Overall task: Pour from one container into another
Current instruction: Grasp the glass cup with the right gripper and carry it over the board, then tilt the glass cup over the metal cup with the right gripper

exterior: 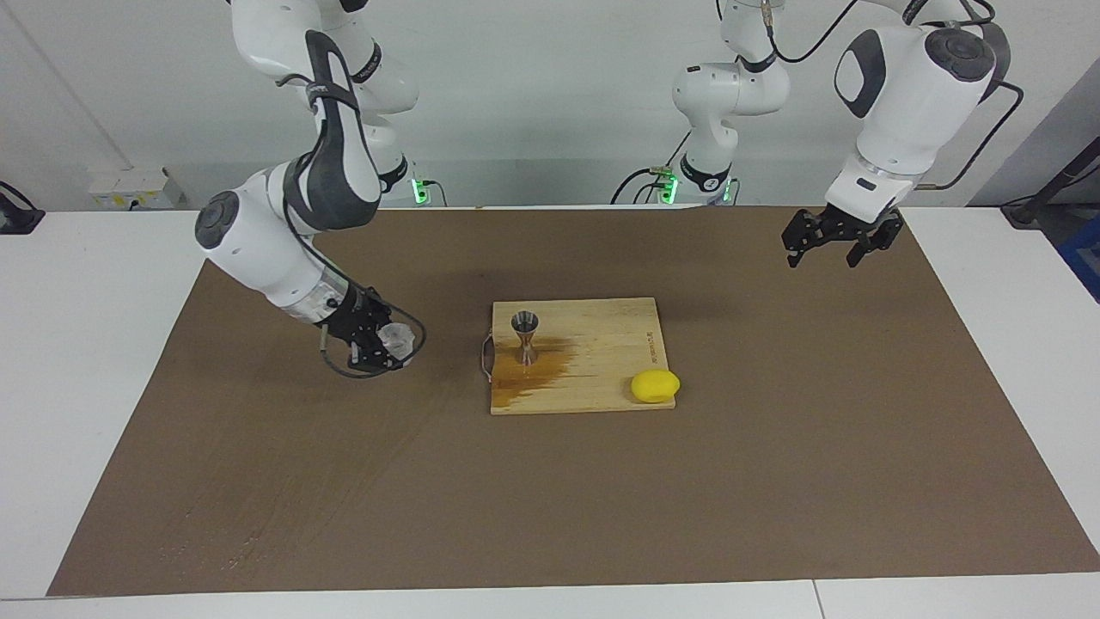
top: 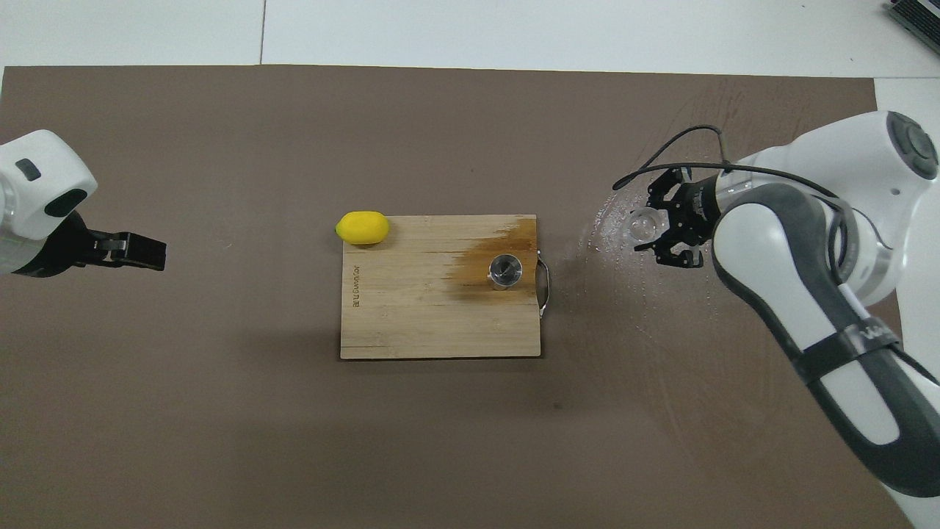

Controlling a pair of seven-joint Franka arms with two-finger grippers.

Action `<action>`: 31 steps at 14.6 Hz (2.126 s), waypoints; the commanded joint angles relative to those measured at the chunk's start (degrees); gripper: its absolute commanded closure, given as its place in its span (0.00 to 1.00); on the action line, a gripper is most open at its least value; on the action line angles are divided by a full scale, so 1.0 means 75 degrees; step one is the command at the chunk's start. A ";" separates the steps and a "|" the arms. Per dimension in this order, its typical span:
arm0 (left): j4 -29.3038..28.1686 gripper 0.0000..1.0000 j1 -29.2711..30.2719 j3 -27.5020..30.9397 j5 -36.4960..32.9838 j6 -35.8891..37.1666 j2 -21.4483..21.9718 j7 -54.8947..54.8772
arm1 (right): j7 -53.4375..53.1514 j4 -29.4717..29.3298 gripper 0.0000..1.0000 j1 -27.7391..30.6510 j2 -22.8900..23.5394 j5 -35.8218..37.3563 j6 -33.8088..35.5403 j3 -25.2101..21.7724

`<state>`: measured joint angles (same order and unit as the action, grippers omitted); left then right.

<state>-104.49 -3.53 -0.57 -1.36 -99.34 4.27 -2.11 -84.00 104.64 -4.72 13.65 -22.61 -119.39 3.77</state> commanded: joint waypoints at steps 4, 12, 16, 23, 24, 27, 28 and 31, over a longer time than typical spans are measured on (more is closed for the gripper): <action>0.1262 0.00 0.0423 -0.0076 0.0204 0.1431 -0.0124 -0.0187 | -0.1851 -0.0779 1.00 -0.1326 0.0442 0.1616 -0.0569 -0.0022; 0.1404 0.00 0.0916 -0.0510 0.0263 0.1561 -0.0218 -0.0210 | -0.2311 -0.1003 1.00 -0.2206 0.0478 0.3422 -0.0149 -0.0022; 0.1616 0.00 0.0975 -0.0452 0.0627 0.1737 -0.0230 -0.0187 | -0.2497 -0.1178 1.00 -0.2557 0.0454 0.4138 0.0227 -0.0033; 0.1699 0.00 0.0951 -0.0498 0.0579 0.2042 -0.0125 -0.0187 | -0.2651 -0.1156 1.00 -0.3073 0.0431 0.5251 0.0228 0.0002; 0.1675 0.00 0.0951 -0.0498 0.0579 0.2007 -0.0124 -0.0187 | -0.2651 -0.1132 1.00 -0.3085 0.0407 0.5380 0.0239 0.0002; 0.1675 0.00 0.0928 -0.0498 0.0579 0.1983 -0.0113 -0.0187 | -0.2674 -0.0828 1.00 -0.3190 0.0256 0.5673 0.0181 0.0002; 0.1663 0.00 0.0928 -0.0498 0.0579 0.1983 -0.0112 -0.0187 | -0.2686 -0.0734 1.00 -0.3225 0.0208 0.5814 0.0169 0.0002; 0.1663 0.00 0.0869 -0.0510 0.0579 0.2088 -0.0112 -0.0187 | -0.2686 -0.0535 1.00 -0.3319 0.0091 0.6142 0.0146 0.0002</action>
<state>-92.14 2.79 -4.15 2.35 -85.12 3.41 -3.05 -102.18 98.11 -28.95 16.42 20.83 -118.15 3.76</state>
